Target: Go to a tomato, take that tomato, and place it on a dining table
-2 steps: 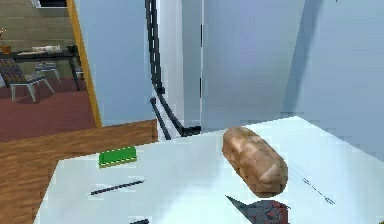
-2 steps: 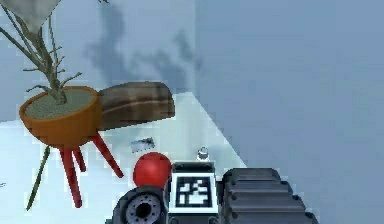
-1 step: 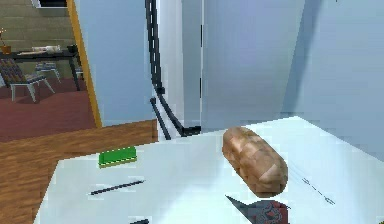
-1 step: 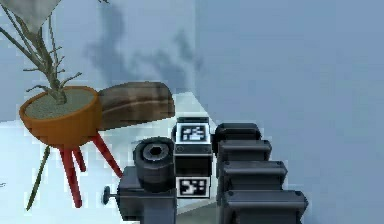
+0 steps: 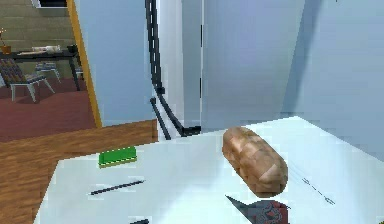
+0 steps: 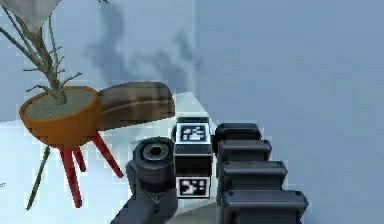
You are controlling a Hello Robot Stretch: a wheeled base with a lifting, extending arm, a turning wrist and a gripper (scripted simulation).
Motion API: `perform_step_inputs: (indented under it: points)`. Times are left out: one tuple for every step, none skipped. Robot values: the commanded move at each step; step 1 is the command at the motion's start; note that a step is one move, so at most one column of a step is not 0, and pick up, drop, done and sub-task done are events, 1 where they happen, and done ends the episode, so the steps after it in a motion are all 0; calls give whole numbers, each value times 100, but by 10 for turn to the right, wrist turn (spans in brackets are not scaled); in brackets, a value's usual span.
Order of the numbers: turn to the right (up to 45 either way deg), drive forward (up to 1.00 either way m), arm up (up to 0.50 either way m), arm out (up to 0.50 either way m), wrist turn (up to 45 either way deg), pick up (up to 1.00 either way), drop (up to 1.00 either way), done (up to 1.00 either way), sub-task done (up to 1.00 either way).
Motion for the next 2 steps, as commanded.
perform_step_inputs:
  points:
    - [0, 0, 0, 0, 450, 0, 0, 0, 0]
    - [0, 0, 0, 0, 450, 0, 0, 0, 0]
